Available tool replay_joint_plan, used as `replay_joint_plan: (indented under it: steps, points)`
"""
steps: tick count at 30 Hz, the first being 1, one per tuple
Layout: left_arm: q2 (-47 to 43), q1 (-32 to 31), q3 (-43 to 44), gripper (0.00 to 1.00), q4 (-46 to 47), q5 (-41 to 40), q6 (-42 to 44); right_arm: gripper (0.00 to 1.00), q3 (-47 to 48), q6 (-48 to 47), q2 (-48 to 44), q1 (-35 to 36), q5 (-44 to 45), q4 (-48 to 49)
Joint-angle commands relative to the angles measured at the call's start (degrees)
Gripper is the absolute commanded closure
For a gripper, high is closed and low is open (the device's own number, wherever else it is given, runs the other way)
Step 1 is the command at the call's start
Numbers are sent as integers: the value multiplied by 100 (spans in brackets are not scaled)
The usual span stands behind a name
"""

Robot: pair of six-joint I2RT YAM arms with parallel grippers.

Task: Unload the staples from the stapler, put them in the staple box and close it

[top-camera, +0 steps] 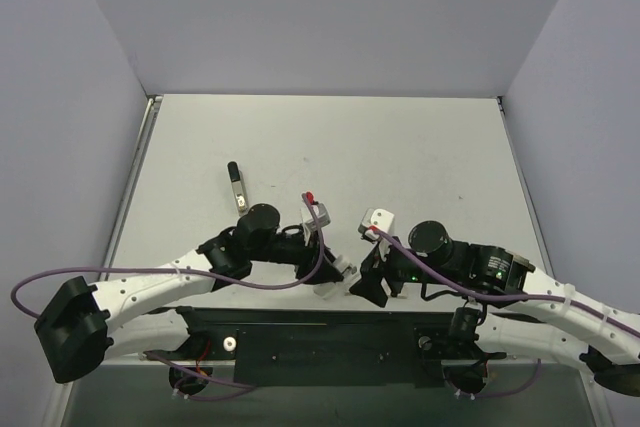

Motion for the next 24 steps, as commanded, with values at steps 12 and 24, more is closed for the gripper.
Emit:
replay_joint_plan:
  steps: [12, 24]
  points:
    - [-413, -705, -73, 100, 1015, 520, -91, 52, 21, -124, -474, 92, -515, 178]
    - [-510, -873, -20, 100, 1120, 406, -109, 57, -138, -1, -474, 118, -691, 344]
